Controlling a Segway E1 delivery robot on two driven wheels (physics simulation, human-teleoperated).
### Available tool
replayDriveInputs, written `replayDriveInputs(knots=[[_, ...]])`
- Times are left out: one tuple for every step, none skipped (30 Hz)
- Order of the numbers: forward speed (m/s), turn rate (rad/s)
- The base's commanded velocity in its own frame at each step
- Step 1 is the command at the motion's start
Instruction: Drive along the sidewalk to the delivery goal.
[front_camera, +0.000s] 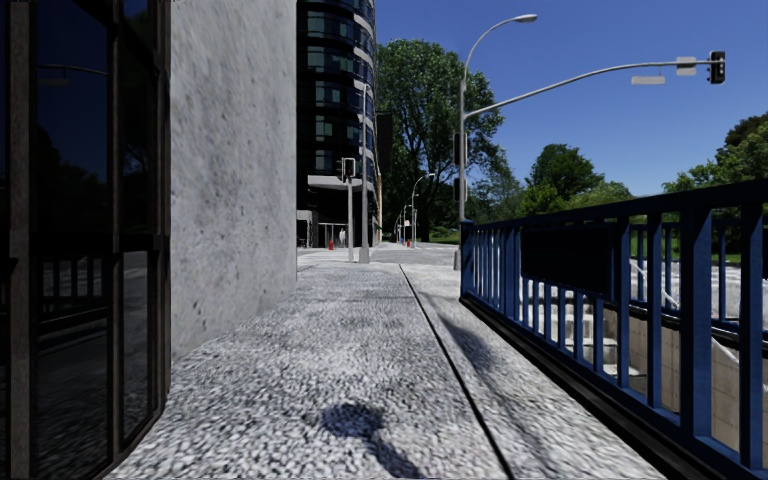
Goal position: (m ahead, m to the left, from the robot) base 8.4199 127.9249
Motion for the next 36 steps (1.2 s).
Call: replayDriveInputs(knots=[[0.87,0.0],[0.87,0.0],[0.87,0.0],[0.87,0.0],[0.87,0.0],[0.87,0.0],[0.87,0.0],[0.87,0.0],[0.87,0.0],[0.87,0.0],[0.87,0.0],[0.87,0.0],[0.87,0.0],[0.87,0.0],[0.87,0.0],[0.87,0.0],[0.87,0.0],[0.87,0.0],[0.87,0.0],[0.87,0.0],[0.87,0.0],[0.87,0.0],[0.87,0.0],[0.87,0.0],[0.87,0.0],[0.87,0.0],[0.87,0.0],[0.87,0.0],[0.87,0.0],[0.87,0.0],[0.87,0.0],[0.87,0.0],[0.87,0.0],[0.87,0.0],[0.87,0.0],[0.87,0.0]])
